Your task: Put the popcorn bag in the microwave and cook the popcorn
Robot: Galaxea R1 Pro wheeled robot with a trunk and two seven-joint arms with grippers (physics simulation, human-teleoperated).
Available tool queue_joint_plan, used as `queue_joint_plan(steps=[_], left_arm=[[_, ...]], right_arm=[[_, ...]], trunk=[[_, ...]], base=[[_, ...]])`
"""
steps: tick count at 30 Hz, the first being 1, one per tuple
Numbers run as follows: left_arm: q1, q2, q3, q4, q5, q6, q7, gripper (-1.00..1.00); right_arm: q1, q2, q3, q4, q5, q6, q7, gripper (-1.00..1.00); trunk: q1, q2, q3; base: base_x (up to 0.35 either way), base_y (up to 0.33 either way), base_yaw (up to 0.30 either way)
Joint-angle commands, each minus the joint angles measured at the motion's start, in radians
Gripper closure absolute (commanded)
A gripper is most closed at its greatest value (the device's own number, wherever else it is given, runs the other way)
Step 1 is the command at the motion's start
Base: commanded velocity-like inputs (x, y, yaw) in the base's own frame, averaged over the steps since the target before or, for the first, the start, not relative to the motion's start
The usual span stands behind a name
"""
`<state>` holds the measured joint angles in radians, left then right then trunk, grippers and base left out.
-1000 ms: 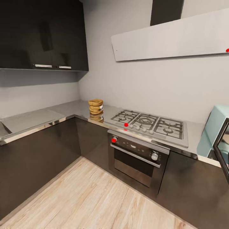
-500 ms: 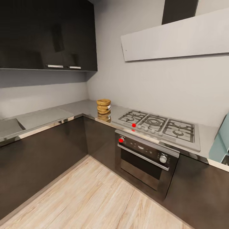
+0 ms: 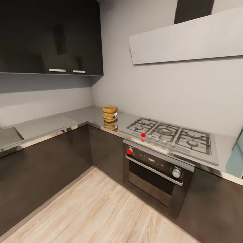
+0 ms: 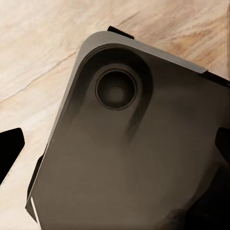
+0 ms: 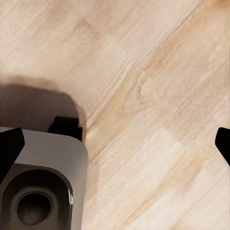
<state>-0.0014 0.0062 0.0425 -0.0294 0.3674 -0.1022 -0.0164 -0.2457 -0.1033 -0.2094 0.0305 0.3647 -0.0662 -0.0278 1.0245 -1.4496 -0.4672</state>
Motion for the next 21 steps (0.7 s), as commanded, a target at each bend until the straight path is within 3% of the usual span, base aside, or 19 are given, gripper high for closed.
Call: queue_joint_plan(steps=[1, 21], left_arm=[[0.000, 0.000, 0.003, 0.000, 0.002, -0.001, -0.002, -1.00], [0.000, 0.000, 0.003, 0.000, 0.002, 0.005, -0.002, -1.00]], right_arm=[[-0.001, -0.001, -0.008, 0.003, 0.010, -0.006, -0.003, -1.00], [-0.001, -0.001, -0.008, 0.003, 0.010, 0.000, -0.001, -1.00]], trunk=[[0.001, 0.000, -0.001], [0.001, 0.000, -0.001]], base=[[0.316, 0.104, 0.000], [0.309, 0.191, 0.000]])
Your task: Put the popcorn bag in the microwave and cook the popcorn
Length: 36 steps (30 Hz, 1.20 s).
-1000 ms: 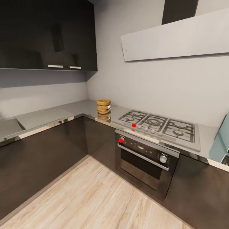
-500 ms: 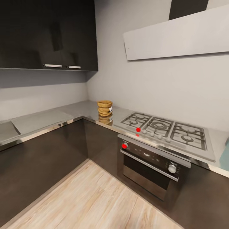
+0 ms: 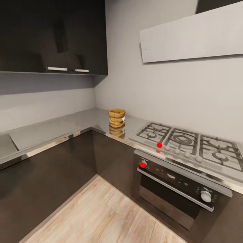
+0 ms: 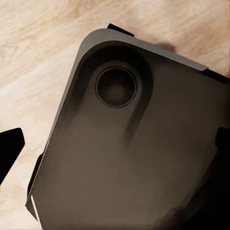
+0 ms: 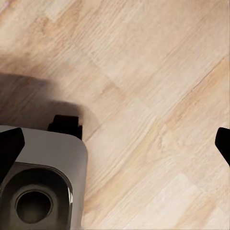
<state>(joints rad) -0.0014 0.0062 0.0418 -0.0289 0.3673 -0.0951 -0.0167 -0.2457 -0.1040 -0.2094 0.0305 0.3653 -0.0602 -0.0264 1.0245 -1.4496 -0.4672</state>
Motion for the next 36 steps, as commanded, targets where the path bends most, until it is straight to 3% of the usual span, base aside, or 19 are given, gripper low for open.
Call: queue_joint_plan(steps=[1, 36], left_arm=[[0.000, 0.000, 0.004, 0.000, 0.002, -0.002, -0.002, -1.00], [0.000, 0.000, -0.001, 0.001, 0.000, 0.000, -0.001, -1.00]], right_arm=[[-0.001, 0.000, -0.008, 0.003, 0.010, -0.006, -0.003, -1.00], [-0.001, 0.001, -0.008, 0.003, 0.011, -0.004, -0.001, -1.00]], trunk=[[0.001, 0.000, -0.001], [0.001, 0.000, -0.001]], base=[[0.303, 0.213, 0.000], [0.308, 0.135, 0.000]])
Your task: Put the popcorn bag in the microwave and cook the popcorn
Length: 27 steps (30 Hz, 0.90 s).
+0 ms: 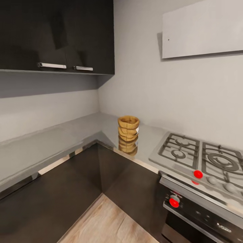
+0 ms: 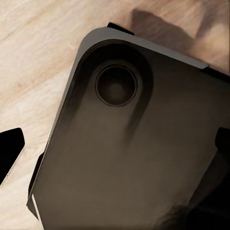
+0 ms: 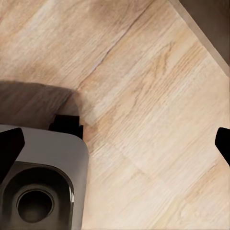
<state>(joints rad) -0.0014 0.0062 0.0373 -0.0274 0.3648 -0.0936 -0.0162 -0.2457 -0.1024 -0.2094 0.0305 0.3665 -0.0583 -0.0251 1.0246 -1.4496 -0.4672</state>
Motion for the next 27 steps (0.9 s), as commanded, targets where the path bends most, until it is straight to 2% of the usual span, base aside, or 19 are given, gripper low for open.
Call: queue_joint_plan(steps=[1, 13, 27], left_arm=[[0.000, 0.000, 0.004, 0.000, 0.003, -0.002, -0.001, -1.00], [0.000, 0.000, 0.004, 0.000, 0.000, -0.003, -0.001, -1.00], [0.000, 0.000, 0.004, 0.000, -0.001, -0.003, -0.001, -1.00]], right_arm=[[-0.001, 0.000, -0.008, 0.003, 0.009, -0.005, -0.003, -1.00], [-0.001, 0.001, -0.010, 0.004, 0.007, -0.003, -0.002, -1.00], [-0.001, 0.001, -0.010, 0.004, 0.006, -0.001, -0.007, -1.00]], trunk=[[0.000, 0.000, -0.001], [0.000, 0.000, 0.000], [0.000, 0.000, 0.010]], base=[[0.129, 0.035, 0.000], [0.017, 0.005, -0.013], [0.000, 0.000, -0.214]])
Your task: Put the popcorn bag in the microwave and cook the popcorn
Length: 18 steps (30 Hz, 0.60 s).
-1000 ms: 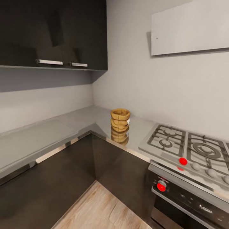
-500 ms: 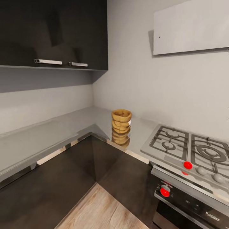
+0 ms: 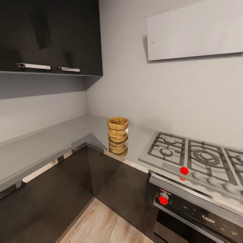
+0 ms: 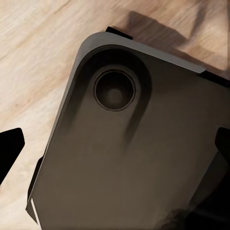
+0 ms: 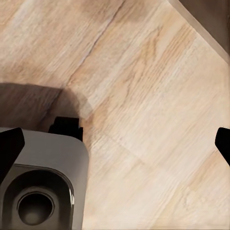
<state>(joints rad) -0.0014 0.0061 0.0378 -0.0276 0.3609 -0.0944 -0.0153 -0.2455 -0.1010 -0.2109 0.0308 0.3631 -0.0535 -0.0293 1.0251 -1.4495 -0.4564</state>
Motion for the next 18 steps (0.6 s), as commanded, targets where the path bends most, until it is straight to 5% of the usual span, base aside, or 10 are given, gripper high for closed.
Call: queue_joint_plan(steps=[1, 18], left_arm=[[0.000, 0.000, 0.003, 0.000, 0.003, -0.002, -0.002, -1.00], [0.000, 0.000, 0.002, 0.000, 0.003, -0.001, -0.002, -1.00]], right_arm=[[-0.001, 0.000, -0.008, 0.003, 0.010, -0.005, -0.004, -1.00], [-0.001, -0.002, -0.008, 0.003, 0.010, -0.005, 0.001, -1.00]], trunk=[[0.000, -0.001, 0.000], [0.000, -0.001, 0.002]], base=[[0.000, 0.000, -0.219], [0.000, 0.204, -0.039]])
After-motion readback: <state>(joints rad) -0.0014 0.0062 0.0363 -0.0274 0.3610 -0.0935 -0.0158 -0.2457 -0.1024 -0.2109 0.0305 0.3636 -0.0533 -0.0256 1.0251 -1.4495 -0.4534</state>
